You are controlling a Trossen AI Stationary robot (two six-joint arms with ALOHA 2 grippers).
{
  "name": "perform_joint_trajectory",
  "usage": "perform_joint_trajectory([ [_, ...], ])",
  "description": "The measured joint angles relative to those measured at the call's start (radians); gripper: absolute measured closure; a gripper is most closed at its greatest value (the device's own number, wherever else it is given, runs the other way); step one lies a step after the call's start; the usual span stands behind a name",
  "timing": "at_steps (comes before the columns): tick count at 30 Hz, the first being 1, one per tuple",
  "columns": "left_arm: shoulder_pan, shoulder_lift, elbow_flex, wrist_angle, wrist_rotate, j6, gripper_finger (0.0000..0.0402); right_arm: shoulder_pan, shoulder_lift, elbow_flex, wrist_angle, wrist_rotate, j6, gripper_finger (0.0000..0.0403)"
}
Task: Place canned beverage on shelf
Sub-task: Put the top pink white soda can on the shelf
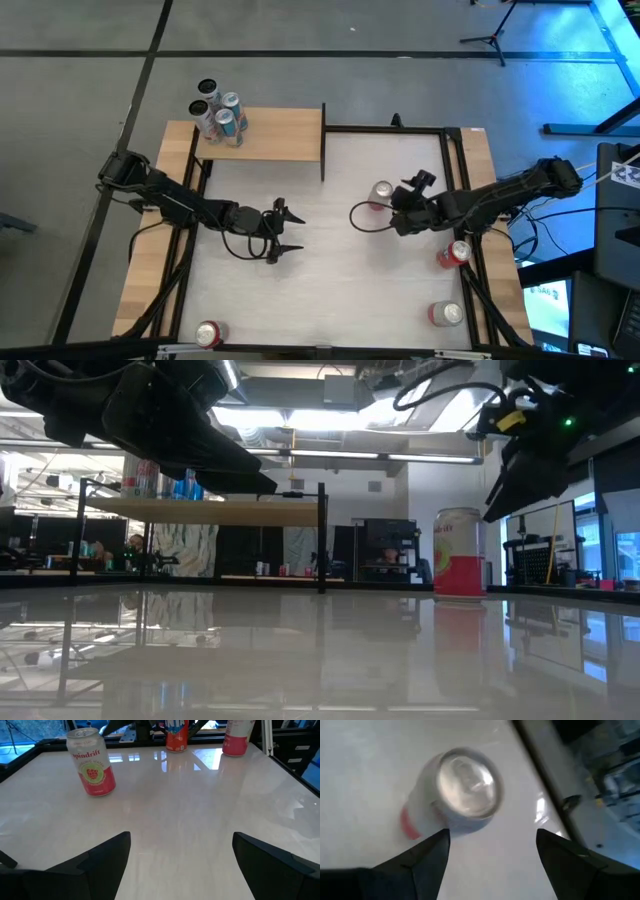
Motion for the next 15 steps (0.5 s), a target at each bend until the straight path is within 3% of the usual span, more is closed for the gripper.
perform_joint_trajectory([
  [5,0.000,0.000,0.000,0.000,0.000,0.000,0.0061,0.021,0.000,0.030,0.020,-0.103,-0.002,0.0110],
  [9,0.000,0.000,0.000,0.000,0.000,0.000,0.0061,0.026,0.000,0.003,0.141,-0.142,-0.004,0.0110],
  [15,0.000,0.000,0.000,0.000,0.000,0.000,0.0061,0.023,0.000,-0.058,0.203,-0.056,-0.028,0.0110],
])
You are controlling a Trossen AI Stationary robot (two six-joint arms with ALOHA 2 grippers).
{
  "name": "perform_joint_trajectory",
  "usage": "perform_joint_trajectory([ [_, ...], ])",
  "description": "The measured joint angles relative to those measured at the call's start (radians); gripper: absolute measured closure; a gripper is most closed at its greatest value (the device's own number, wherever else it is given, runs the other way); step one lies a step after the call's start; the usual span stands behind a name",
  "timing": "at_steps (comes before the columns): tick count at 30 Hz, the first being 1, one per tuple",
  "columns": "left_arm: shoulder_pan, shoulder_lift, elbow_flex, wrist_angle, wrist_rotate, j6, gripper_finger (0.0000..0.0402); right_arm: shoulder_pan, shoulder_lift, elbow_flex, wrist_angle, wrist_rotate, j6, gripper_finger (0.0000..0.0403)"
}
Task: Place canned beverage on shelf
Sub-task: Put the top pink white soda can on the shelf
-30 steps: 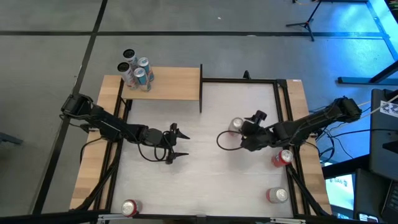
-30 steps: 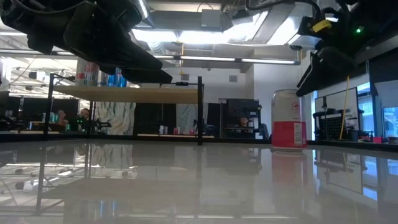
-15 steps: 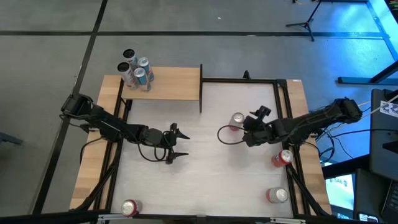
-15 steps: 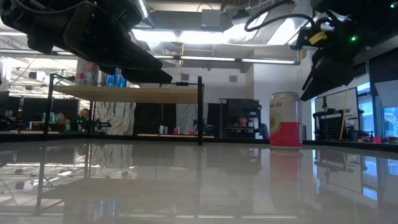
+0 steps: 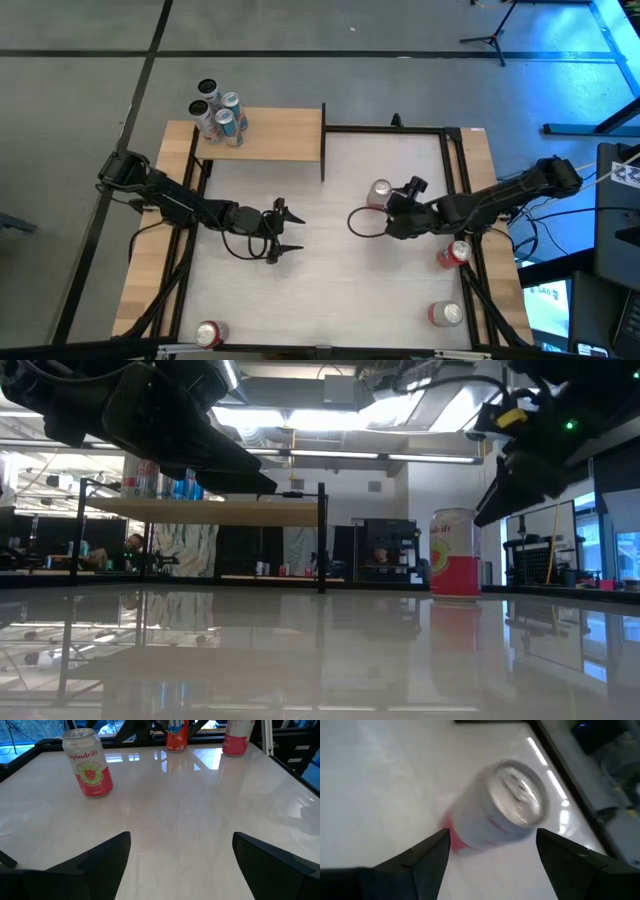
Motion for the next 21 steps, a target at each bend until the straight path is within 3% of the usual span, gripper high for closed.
perform_joint_trajectory([
  [11,0.000,0.000,0.000,0.000,0.000,0.000,0.0061,0.000,-0.001,0.002,-0.175,0.189,0.006,0.0110],
  [21,0.000,0.000,0.000,0.000,0.000,0.000,0.0061,0.000,-0.003,0.102,-0.098,0.002,-0.025,0.0110],
])
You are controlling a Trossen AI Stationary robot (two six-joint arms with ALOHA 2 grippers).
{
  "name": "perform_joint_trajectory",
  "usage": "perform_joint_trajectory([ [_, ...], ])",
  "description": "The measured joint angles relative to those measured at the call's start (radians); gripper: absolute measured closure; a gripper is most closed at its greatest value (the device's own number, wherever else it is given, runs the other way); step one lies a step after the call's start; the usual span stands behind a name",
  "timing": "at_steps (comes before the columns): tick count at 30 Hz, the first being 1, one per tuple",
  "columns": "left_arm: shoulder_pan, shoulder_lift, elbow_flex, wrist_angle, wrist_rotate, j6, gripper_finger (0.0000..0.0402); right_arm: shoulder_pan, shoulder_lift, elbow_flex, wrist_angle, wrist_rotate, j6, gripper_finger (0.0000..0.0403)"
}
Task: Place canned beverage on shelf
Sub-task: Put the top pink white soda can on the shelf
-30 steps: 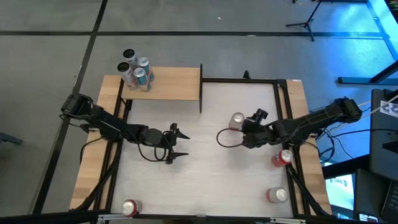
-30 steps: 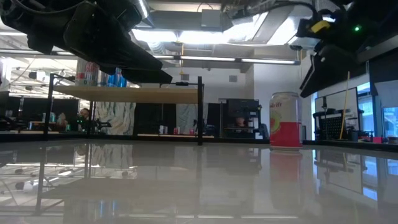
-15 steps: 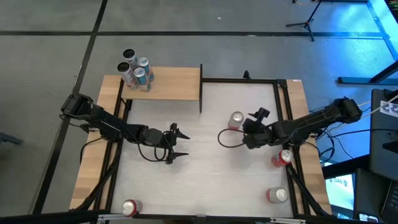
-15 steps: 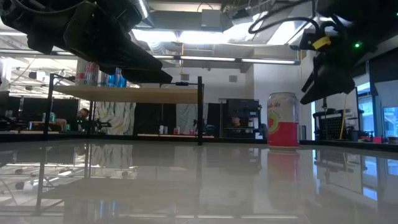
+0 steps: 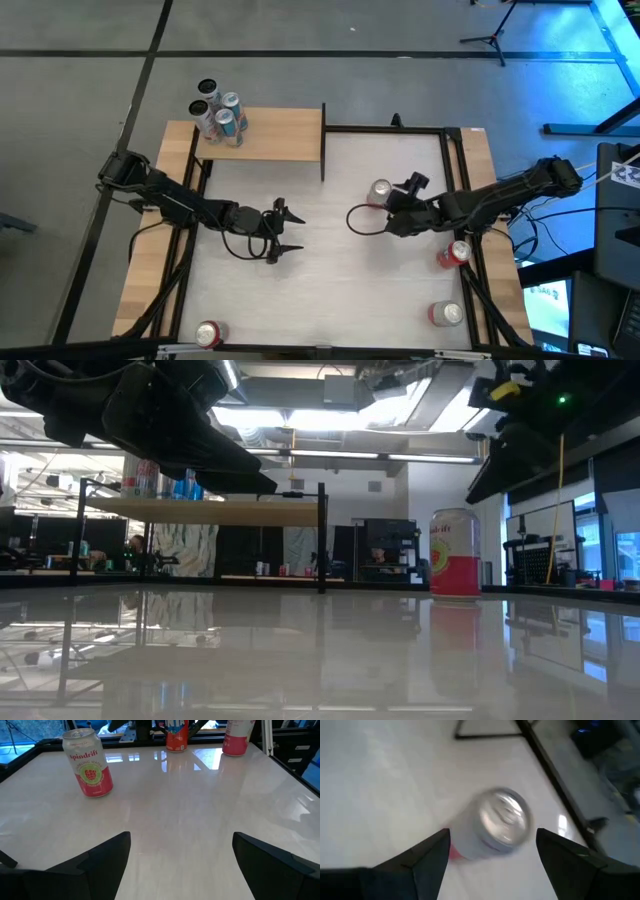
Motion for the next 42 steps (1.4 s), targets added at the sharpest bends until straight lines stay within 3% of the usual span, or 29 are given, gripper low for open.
perform_joint_trajectory([
  [5,0.000,0.000,0.000,0.000,0.000,0.000,0.0061,0.000,0.012,-0.037,0.102,-0.020,-0.030,0.0110],
  [13,0.000,0.000,-0.001,0.000,0.000,0.000,0.0061,0.000,0.035,-0.049,0.084,0.154,-0.032,0.0110],
  [26,0.000,0.000,-0.001,0.000,0.000,0.000,0.0061,0.000,0.039,-0.049,0.167,0.076,-0.087,0.0110],
  [35,0.000,0.000,-0.001,0.000,0.000,0.000,0.0061,-0.009,0.094,-0.050,0.165,0.137,-0.131,0.0110],
  [42,0.000,0.000,-0.001,0.000,0.000,0.000,0.0061,-0.008,0.094,-0.050,0.043,0.176,-0.122,0.0110],
])
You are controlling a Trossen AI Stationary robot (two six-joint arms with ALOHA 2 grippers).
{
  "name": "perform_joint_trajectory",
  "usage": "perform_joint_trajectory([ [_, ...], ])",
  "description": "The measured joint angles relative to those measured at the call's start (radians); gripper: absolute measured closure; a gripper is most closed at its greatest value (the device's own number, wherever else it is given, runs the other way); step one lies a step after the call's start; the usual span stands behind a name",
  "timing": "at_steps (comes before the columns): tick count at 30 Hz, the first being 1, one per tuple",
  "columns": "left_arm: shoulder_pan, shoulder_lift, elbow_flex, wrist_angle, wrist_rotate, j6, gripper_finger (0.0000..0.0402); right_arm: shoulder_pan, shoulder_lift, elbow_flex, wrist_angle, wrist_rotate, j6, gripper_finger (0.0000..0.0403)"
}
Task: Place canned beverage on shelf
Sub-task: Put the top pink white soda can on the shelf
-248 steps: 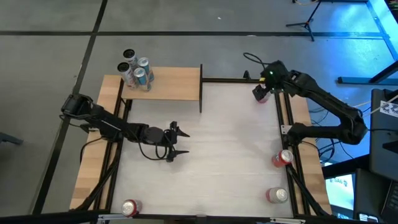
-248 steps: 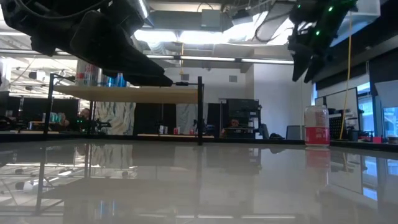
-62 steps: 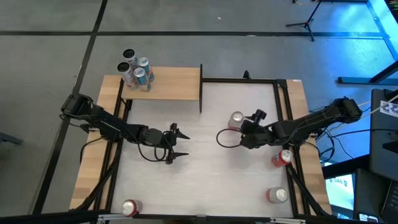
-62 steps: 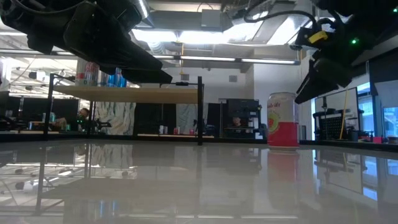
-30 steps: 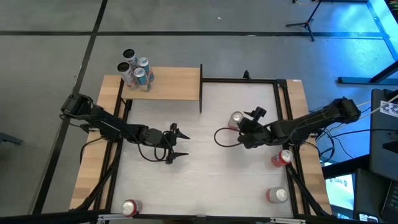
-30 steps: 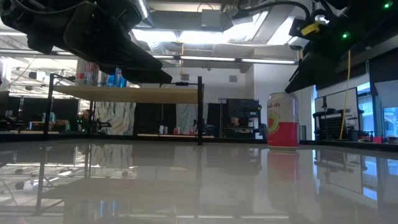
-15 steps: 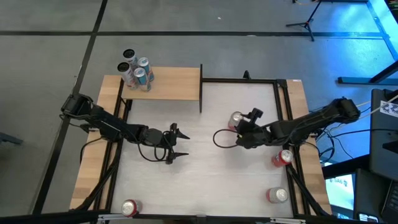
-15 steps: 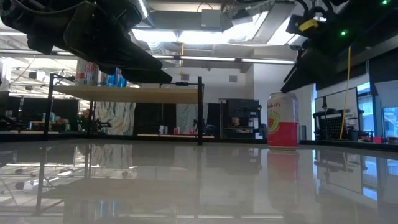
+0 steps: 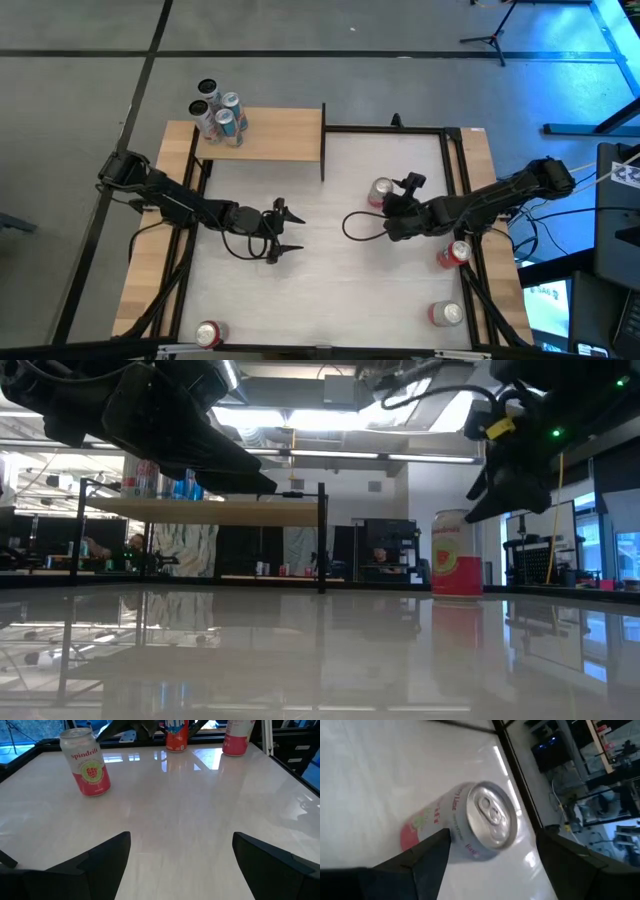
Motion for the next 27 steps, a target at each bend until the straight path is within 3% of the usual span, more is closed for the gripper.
perform_joint_trajectory([
  [7,0.000,0.000,0.000,0.000,0.000,0.000,0.0061,-0.045,0.000,0.000,-0.128,0.062,0.039,0.0110],
  [13,0.000,0.000,0.000,0.000,0.000,0.000,0.0061,-0.126,0.000,0.004,-0.165,0.052,0.043,0.0110],
  [22,0.000,0.000,0.000,0.000,0.000,0.000,0.0061,-0.149,0.000,0.223,-0.303,-0.272,-0.006,0.0110],
  [27,0.000,0.000,0.000,0.000,0.000,0.000,0.0061,-0.236,-0.001,0.319,-0.310,-0.435,-0.109,0.0110],
])
